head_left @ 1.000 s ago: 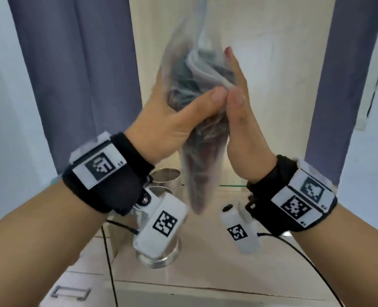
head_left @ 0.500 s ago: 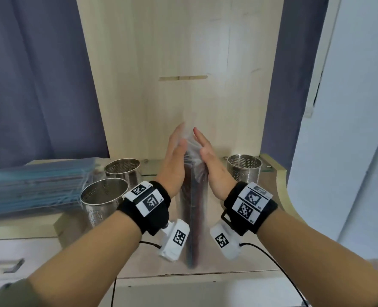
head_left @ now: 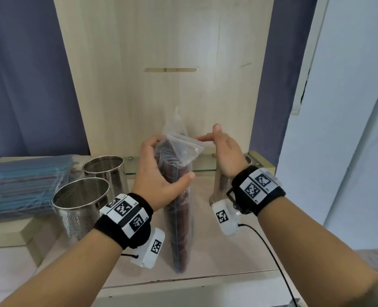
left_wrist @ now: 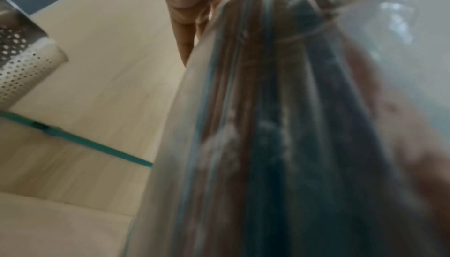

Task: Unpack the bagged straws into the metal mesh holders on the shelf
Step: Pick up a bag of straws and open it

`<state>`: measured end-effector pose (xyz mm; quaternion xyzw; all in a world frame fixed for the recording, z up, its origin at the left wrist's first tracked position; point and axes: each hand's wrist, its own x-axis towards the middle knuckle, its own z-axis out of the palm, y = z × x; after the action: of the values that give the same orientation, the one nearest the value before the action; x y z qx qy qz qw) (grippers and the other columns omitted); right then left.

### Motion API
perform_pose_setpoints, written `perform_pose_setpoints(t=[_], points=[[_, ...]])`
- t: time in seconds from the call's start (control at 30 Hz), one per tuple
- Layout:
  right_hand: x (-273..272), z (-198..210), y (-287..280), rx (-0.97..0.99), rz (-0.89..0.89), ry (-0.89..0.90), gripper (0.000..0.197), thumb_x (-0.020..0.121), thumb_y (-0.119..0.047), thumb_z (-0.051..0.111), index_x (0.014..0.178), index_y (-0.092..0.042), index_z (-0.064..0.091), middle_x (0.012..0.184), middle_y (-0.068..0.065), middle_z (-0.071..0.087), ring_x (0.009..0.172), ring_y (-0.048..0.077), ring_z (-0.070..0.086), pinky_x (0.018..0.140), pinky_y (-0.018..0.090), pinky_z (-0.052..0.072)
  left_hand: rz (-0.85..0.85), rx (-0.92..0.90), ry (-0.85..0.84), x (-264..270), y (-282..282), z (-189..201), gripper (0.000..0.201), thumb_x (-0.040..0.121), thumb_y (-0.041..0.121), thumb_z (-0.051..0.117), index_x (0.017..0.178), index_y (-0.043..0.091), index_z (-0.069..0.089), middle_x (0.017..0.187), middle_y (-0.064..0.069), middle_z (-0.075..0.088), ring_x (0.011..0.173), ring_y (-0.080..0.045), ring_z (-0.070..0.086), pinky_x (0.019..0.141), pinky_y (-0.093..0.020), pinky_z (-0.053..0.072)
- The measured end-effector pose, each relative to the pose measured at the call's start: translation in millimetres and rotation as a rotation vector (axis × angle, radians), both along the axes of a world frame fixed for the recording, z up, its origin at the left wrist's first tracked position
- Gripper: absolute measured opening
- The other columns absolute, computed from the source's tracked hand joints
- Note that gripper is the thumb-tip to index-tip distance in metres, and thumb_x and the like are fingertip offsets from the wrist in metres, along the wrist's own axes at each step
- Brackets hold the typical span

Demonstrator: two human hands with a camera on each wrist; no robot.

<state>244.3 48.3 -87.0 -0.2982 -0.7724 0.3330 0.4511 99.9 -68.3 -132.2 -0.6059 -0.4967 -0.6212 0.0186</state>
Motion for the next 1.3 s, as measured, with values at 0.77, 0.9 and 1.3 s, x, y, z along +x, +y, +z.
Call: perform_pose_setpoints(t=[0.77,0.9,1.3], points=[[63,-20,20,0.107,-0.304,-0.909,0.074,0.08,-0.07,0.051,0.146,-0.041,0.032,0.159,0.002,0.025,0.147,0.026,0.018,0.115,0.056,0.011,-0.149,-0.057,-0.06,9,-3,4,0.078,0.085,0.065,0.048,0.139,0.017,0.019,0.128,0.005,0.052,0.117,-0.006,0.057,0.101,-0.032,0.047],[42,14,-23,0.128,0.082,-0.513,0.049,0.099,-0.049,0.043,0.146,-0.038,0.037,0.16,0.002,0.021,0.148,0.018,0.016,0.118,0.034,0.015,-0.21,-0.038,-0.244,10,-7,13,0.096,0.071,0.088,0.039,0.133,0.015,0.036,0.115,0.007,0.067,0.109,-0.01,0.064,0.092,-0.035,0.053],[11,86,-73,-0.067,0.381,-0.332,0.013,0.092,-0.013,0.061,0.096,-0.001,0.063,0.068,-0.001,0.061,0.05,0.0,0.055,0.053,0.016,0.044,0.162,-0.495,0.485,-6,2,37,0.112,0.069,0.097,0.011,0.15,0.02,0.026,0.152,-0.003,0.027,0.139,-0.024,0.025,0.114,-0.052,0.025]])
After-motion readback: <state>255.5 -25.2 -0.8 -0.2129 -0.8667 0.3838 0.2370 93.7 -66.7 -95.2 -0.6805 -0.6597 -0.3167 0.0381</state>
